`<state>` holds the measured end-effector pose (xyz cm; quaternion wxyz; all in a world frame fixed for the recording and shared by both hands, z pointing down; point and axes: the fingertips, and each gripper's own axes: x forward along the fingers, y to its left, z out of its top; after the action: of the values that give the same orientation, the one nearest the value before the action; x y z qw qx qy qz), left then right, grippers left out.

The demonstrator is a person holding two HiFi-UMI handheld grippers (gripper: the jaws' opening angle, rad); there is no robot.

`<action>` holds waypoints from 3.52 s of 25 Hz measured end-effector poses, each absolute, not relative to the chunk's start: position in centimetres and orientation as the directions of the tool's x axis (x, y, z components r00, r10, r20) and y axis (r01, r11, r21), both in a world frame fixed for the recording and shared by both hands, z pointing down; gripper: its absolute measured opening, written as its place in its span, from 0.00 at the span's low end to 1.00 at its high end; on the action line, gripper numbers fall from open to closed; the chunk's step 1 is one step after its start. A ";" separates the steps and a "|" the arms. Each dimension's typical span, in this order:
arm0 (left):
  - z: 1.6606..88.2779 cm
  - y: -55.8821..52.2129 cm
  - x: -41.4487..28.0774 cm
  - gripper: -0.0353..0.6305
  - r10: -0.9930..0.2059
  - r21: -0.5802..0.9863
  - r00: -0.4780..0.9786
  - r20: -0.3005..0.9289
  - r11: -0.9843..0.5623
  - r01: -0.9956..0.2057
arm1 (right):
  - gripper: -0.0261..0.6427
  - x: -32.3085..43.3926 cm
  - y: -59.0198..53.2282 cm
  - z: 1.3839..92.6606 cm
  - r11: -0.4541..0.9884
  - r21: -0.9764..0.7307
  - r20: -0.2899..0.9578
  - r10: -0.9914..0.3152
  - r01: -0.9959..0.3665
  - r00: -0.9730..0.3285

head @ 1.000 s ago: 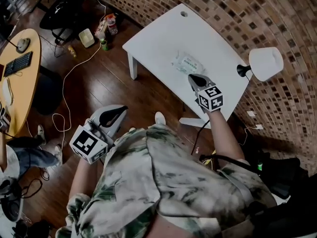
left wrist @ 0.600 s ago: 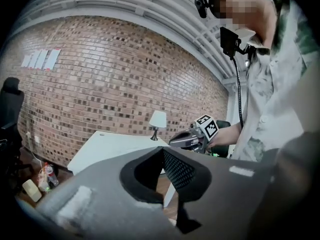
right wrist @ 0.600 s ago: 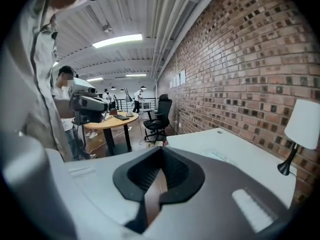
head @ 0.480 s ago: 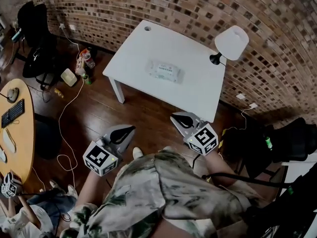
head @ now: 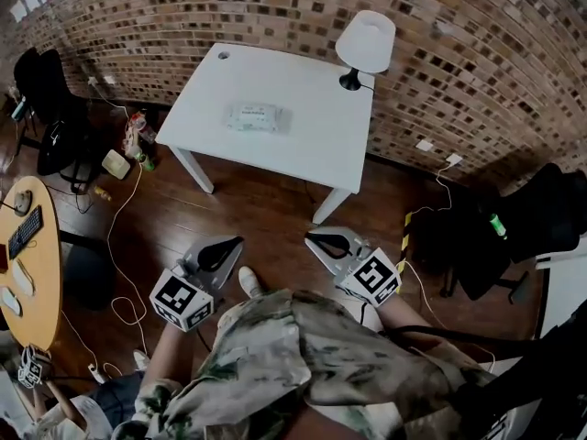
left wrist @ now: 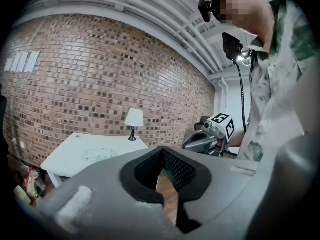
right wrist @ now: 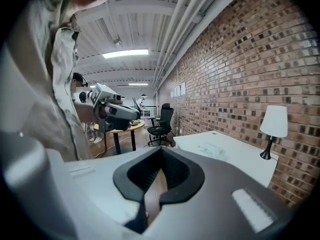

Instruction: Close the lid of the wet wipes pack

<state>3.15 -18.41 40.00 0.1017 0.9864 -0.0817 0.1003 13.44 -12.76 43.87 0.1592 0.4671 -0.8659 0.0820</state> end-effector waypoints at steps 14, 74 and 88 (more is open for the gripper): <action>38.2 1.6 4.1 0.06 -0.234 0.167 0.924 0.303 -0.941 -0.293 | 0.04 12.7 4.3 43.3 0.688 0.006 0.325 -0.688 -0.726 -0.649; 35.0 49.7 -13.4 0.06 0.029 0.190 0.979 0.204 -0.982 -0.010 | 0.04 -9.8 51.4 37.8 0.574 0.006 0.268 -0.790 -0.818 -0.552; 34.8 51.6 -13.8 0.06 0.007 0.175 0.980 0.198 -0.984 -0.029 | 0.04 -10.5 53.5 37.1 0.609 0.037 0.245 -0.774 -0.793 -0.583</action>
<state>-13.78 51.57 34.77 0.0890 0.9910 -0.0055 0.0994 -10.47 53.51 37.10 0.1188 0.4407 -0.8889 0.0380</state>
